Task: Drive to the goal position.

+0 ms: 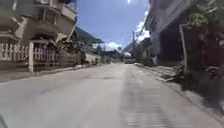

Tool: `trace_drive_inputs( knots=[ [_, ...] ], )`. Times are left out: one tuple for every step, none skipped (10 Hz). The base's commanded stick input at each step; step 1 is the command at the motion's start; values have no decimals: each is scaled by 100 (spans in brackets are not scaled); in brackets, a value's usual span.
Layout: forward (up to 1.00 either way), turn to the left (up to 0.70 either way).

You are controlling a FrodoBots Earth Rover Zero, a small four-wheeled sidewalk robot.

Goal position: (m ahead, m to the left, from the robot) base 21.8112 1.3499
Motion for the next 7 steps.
trace_drive_inputs(
  knots=[
    [85,-34],
    [85,-34],
    [85,-34],
    [85,-34],
    [85,-5],
    [85,5],
    [85,5]
  ],
)
